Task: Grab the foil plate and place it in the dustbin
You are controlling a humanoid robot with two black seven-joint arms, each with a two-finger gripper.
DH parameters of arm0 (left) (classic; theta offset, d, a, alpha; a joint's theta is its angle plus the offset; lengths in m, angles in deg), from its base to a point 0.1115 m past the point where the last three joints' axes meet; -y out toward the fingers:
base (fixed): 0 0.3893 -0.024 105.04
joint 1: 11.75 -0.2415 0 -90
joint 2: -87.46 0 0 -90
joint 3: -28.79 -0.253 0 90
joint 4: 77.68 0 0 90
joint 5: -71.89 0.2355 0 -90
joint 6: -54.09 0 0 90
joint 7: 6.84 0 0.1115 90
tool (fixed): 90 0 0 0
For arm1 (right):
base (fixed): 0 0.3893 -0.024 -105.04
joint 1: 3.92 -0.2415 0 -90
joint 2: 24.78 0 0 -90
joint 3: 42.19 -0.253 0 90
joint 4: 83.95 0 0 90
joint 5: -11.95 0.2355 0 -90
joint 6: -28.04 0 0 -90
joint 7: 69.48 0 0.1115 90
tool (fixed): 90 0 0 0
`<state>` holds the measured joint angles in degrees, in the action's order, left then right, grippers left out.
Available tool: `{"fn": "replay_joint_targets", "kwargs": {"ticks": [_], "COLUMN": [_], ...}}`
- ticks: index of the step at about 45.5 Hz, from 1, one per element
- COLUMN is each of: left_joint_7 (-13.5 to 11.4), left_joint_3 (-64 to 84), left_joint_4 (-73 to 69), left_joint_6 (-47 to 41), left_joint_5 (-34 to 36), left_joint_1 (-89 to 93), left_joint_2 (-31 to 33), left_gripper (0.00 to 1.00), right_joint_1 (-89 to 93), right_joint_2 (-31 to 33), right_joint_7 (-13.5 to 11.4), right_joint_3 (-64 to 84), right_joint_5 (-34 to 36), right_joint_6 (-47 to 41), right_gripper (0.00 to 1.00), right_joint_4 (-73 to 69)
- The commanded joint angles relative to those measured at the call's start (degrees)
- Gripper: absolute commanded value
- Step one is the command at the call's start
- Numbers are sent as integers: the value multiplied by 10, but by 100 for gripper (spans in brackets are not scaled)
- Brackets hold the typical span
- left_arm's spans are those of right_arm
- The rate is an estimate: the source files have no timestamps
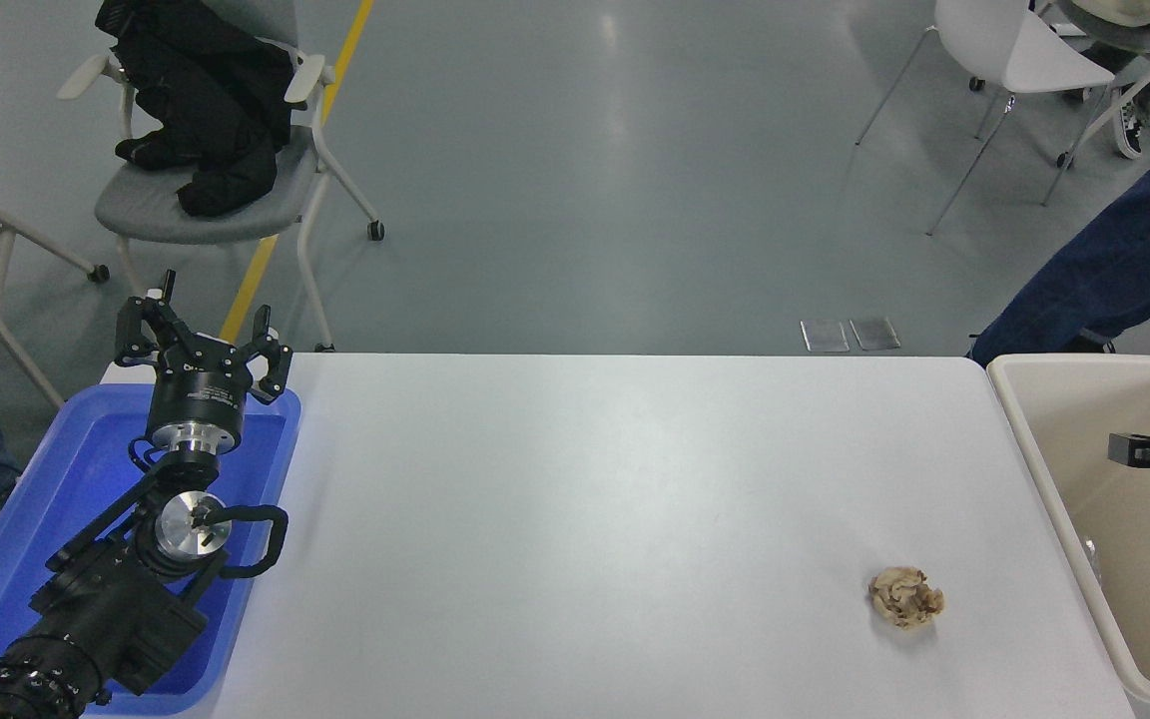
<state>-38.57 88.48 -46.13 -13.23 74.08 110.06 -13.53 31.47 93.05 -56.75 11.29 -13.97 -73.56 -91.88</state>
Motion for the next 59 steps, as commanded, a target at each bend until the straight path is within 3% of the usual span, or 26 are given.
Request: {"fn": "replay_joint_targets", "kwargs": {"ticks": [1,12,23,35,45,59], "left_joint_7": [0,1,0,0,0,0], "left_joint_3": [0,0,0,-1,-1,-2], "left_joint_4": [0,0,0,0,0,0], "left_joint_6": [0,0,0,0,0,0], "left_joint_5": [0,1,0,0,0,0], "left_joint_1": [0,0,0,0,0,0], "left_joint_2": [0,0,0,-1,-1,-1], "left_gripper": [99,99,99,99,99,99], "right_joint_1": [-141,-338,-516,-684,-798,-838], "right_joint_2": [24,94,72,31,-33,-88], "right_joint_7": [0,-16,-17,-17,-13,-15], "right_joint_3": [-2,17,103,143,150,151], "right_joint_5": [0,-10,-4,14,79,128], "right_joint_6": [-23,-25,-28,-157,-249,-265], "right_gripper": [100,100,100,100,100,100], "right_joint_4": [-167,-502,-716,-837,-873,-893]}}
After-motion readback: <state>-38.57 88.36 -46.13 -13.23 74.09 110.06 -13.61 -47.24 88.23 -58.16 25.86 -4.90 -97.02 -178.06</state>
